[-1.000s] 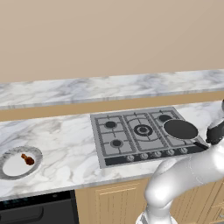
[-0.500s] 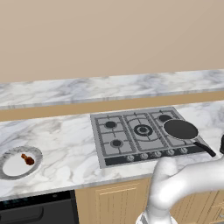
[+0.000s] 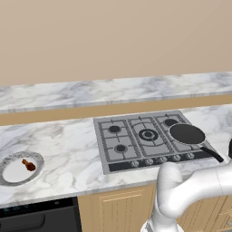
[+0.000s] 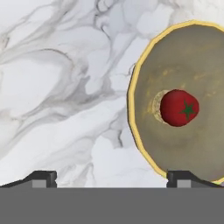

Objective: Place the chicken drumstick on the plate and place the tomato on the same plate.

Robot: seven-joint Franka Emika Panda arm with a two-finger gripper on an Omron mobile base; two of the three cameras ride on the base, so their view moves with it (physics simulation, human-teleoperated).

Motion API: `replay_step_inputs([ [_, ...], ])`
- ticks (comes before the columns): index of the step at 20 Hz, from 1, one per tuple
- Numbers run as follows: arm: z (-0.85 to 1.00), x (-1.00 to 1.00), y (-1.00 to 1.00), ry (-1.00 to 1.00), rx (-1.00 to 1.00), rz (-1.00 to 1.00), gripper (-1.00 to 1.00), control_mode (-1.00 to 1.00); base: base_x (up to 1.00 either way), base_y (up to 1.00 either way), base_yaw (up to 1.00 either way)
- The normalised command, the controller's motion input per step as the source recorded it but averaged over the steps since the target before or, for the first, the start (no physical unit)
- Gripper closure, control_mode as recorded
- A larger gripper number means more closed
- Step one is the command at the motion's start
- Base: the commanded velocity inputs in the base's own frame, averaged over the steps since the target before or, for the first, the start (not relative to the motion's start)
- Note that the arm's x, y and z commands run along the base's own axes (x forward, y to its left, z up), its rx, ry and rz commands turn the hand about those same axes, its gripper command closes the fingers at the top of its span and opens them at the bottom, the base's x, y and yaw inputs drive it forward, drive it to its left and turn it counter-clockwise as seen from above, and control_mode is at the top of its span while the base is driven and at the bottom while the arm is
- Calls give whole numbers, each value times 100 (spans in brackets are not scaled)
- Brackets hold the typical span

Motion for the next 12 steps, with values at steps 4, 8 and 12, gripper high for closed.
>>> replay_step_inputs([
  [4,-34,14,-14,0,0,0,-100,-100,0,0,0],
  [8,-37,24,-14,0,0,0,-100,-100,0,0,0],
  [12,-23,31,-22,0,0,0,-100,-100,0,0,0],
])
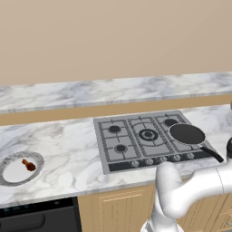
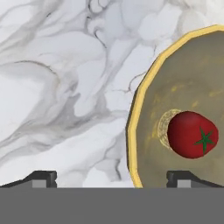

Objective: Place the chicken drumstick on the plate and place the tomato on the same plate.

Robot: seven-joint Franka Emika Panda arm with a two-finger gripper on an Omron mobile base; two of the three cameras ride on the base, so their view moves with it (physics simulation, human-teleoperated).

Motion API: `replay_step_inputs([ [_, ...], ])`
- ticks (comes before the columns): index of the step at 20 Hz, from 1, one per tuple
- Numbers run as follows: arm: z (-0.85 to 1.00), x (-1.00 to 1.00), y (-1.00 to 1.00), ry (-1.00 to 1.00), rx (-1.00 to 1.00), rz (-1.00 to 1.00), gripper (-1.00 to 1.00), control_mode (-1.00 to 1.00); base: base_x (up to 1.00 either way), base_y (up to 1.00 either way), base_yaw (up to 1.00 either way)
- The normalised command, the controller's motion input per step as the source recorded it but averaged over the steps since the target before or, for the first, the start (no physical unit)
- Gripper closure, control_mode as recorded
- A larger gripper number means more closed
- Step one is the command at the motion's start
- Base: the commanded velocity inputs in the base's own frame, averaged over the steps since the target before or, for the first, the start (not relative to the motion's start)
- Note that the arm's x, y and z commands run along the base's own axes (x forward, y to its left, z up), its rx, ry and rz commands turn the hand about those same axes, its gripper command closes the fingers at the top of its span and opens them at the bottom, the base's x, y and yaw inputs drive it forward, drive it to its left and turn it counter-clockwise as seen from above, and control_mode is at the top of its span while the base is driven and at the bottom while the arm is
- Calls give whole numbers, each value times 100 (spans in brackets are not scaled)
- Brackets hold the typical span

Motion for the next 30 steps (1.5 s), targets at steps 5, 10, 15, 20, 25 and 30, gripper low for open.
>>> replay_step_inputs([
  [5,-14,25,-34,0,0,-1,-100,-100,0,0,0],
  [10,-16,21,-33,0,0,-1,-100,-100,0,0,0],
  [15,-12,21,-28,0,0,0,-100,-100,0,0,0],
  [20,0,3,-13,0,0,0,100,-100,0,0,0],
  [25,-8,-7,-4,0,3,0,100,-100,0,0,0],
  [30,-8,-10,33,0,4,4,100,-100,0,0,0],
])
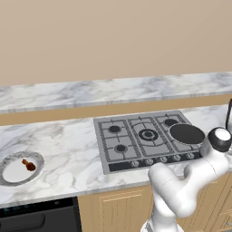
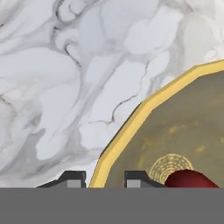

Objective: Place the chicken drumstick on the plate and place the tomato on the same plate.

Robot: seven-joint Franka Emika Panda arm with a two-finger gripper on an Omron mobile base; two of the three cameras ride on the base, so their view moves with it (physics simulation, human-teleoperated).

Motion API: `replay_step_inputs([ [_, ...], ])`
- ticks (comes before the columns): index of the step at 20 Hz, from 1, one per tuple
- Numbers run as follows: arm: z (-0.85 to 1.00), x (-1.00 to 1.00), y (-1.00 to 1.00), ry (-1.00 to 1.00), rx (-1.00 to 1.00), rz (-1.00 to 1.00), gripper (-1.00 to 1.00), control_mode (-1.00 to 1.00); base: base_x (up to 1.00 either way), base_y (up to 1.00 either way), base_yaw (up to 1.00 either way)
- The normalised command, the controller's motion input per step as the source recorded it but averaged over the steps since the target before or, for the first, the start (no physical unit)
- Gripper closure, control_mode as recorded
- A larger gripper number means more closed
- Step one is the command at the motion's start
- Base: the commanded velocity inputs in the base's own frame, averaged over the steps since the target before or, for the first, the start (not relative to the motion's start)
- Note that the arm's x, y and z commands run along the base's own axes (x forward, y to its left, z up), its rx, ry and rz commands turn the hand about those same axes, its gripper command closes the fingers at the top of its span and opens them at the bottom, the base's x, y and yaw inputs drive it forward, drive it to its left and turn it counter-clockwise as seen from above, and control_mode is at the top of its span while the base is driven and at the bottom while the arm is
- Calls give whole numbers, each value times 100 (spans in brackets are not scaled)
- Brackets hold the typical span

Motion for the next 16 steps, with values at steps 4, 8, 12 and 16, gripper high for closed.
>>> replay_step_inputs([
  [4,14,0,43,-6,-4,26,100,-100,0,0,0],
  [8,24,-9,60,-18,-21,31,100,-100,0,0,0],
  [12,6,-12,79,-25,-23,28,100,-100,0,0,0],
  [16,6,-11,78,-36,-26,27,100,-100,0,0,0],
])
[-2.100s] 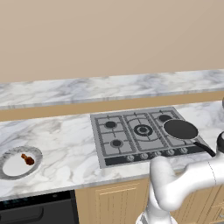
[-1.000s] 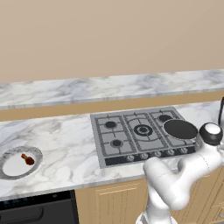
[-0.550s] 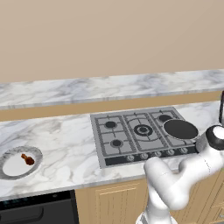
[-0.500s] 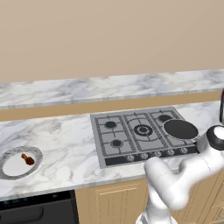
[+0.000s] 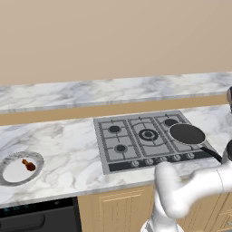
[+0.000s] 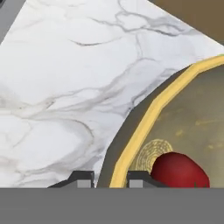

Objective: Place the chicken drumstick on the plate and place the tomato on the same plate.

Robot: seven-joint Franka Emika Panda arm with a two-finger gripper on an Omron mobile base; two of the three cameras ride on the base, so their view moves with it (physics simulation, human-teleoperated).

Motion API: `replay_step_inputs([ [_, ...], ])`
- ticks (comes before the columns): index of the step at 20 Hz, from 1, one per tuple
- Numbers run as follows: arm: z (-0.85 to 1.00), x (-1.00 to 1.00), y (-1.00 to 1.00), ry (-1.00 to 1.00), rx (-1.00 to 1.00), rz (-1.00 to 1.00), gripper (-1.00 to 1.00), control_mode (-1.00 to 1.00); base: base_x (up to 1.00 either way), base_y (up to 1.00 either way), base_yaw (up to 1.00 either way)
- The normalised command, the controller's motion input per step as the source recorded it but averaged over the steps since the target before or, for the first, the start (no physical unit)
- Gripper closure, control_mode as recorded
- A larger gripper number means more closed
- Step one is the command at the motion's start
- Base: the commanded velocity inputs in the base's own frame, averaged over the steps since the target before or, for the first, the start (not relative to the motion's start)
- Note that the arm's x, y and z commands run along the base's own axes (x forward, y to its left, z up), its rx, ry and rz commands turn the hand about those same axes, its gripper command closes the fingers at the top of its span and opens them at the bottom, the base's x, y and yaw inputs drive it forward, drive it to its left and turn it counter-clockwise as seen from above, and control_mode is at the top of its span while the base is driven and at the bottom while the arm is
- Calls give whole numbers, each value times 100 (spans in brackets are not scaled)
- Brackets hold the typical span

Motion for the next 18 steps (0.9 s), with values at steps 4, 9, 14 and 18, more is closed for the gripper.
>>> replay_step_inputs([
  [4,9,-12,79,-34,-32,22,100,-100,0,0,0],
  [9,13,-14,81,-19,-29,24,100,-100,0,0,0],
  [14,43,-14,63,0,-21,31,100,-100,0,0,0],
  [18,51,-17,55,0,-21,38,100,-100,0,0,0],
])
